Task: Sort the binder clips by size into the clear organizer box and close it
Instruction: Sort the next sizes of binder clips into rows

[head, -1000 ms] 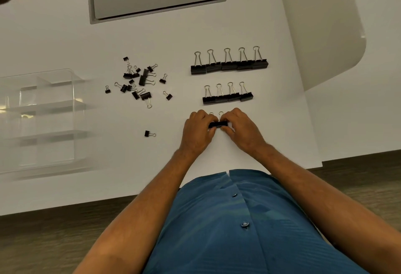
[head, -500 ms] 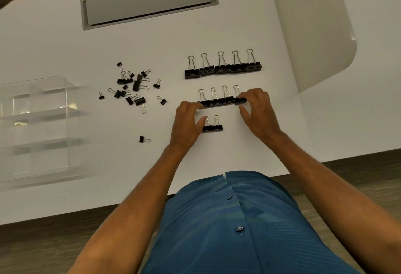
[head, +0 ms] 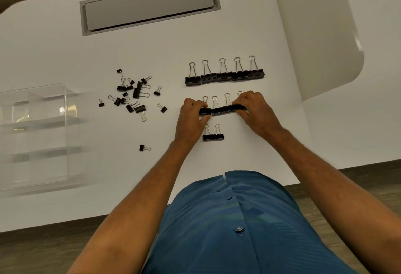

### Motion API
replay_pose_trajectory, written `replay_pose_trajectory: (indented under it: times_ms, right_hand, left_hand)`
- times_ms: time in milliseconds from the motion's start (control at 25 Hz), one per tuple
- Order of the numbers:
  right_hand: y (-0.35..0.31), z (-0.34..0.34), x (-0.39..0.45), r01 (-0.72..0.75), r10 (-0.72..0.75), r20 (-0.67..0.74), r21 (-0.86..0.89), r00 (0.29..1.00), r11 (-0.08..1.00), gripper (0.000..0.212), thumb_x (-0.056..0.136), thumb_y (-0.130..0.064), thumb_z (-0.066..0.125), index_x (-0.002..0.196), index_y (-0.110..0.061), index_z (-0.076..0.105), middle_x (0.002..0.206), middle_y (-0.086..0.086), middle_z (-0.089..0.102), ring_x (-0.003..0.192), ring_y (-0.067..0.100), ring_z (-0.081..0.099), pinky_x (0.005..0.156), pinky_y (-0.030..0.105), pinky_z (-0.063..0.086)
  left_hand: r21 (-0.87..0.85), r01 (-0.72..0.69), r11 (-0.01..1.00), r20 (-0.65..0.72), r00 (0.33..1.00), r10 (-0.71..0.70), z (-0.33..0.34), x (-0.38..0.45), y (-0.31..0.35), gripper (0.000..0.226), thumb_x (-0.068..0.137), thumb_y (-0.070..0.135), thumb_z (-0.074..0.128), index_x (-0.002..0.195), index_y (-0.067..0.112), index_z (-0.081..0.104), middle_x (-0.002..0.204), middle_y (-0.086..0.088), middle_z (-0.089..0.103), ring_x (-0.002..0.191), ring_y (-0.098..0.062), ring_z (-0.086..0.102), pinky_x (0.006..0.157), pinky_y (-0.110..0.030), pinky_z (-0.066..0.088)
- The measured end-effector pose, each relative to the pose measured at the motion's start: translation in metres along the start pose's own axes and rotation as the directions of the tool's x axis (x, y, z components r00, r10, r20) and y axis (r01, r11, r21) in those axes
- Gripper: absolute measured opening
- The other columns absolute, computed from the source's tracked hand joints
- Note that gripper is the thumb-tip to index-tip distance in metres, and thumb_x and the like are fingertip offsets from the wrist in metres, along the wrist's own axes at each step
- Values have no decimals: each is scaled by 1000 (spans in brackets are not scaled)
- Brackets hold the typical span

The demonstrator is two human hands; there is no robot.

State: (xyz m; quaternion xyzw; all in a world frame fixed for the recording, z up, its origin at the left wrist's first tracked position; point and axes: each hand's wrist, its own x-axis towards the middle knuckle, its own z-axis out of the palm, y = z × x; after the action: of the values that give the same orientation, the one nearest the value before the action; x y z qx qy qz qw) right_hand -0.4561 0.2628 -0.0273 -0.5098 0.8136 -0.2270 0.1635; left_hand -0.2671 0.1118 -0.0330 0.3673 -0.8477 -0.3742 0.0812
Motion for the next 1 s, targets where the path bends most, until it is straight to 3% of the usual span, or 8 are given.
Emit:
replay_pose_trajectory:
  times_ms: [520,1000]
  right_hand:
    - [2,3,12,-26,26,-15,26,1000,999,29,91,-15,71,120,-14,68,117,4,59,109,20,50,90,23,43]
    - [0,5,8,-65,65,-38,8,997,998,30,89,-13,72,119,-12,68,116,6,60,109,22,50,88,25,45]
  left_hand:
    - [21,34,999,-65,997,-33,5,8,4,28,85,24,76,107,18,59,107,2,48,94,-13,54,77,-26,54]
    - [21,62,998,-68,996,-60,6,11,5,29,86,27,76,110,17,60,110,0,51,97,-12,54,78,-19,48]
